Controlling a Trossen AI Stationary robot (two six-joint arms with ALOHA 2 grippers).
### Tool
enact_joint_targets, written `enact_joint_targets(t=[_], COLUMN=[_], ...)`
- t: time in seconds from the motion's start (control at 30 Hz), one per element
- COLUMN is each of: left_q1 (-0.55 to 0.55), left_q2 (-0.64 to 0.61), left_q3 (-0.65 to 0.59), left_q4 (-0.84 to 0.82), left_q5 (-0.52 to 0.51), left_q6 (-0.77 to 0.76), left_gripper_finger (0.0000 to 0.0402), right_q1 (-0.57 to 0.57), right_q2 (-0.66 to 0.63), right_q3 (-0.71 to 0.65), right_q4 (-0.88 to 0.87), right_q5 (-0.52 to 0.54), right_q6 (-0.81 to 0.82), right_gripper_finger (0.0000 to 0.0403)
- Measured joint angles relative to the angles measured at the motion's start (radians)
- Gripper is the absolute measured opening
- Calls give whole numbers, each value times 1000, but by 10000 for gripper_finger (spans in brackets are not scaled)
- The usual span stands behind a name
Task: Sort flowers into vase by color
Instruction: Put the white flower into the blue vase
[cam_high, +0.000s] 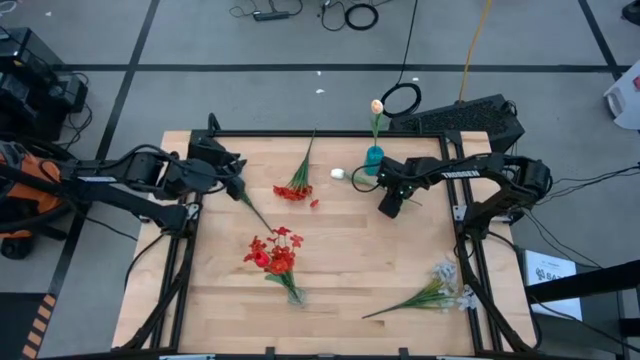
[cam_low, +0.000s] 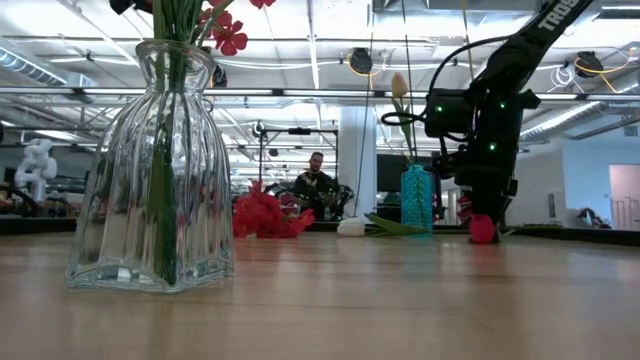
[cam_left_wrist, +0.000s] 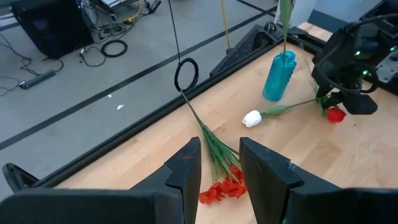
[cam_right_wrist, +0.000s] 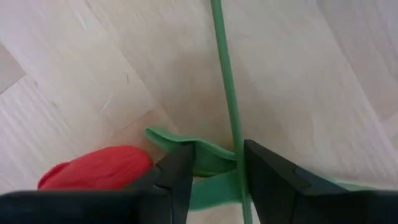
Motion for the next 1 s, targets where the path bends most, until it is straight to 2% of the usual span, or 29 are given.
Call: enact_joint_targets(t=[0.33,0.43,0.53,0.63,0.87,1.0], left_q1=[0,0,0,0,0,0], left_q2=[47,54,56,55,55,55], left_q3=[0,0,0,0,0,0], left_q4=[0,0,0,0,0,0], left_q5=[23,24,26,26,27,27], left_q6=[-1,-1,0,0,1,5], left_gripper_finger=[115,115,115,115,115,115], right_q1=[0,1,2,2,15,26], right_q2=[0,1,1,-17,-222,-361], right_q3=[-1,-1,-1,-2,-3,-2], right_q4=[3,19,11,-6,-21,-19], right_q5=[-76,-90,-100,-99,-92,-133], right_q6=[23,27,41,63,121,138], right_gripper_finger=[104,71,18,9,3,2])
